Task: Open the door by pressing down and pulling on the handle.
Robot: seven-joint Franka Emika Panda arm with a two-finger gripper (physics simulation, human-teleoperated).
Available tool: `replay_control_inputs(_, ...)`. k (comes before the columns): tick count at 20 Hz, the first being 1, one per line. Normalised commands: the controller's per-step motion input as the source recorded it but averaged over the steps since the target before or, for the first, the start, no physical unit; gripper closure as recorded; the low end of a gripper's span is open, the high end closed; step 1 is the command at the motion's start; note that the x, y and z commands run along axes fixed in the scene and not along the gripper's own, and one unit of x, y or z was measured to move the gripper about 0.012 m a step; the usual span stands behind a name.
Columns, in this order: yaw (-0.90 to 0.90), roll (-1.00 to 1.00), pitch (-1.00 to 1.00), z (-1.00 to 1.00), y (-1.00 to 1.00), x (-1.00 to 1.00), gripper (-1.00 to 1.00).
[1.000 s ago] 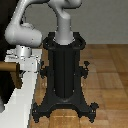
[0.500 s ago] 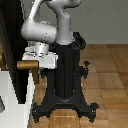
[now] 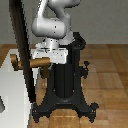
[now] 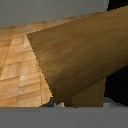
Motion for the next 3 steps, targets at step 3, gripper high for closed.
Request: replay_control_inputs(3,0.00,0.00,0.00,0.00,1.00,0.00,1.00)
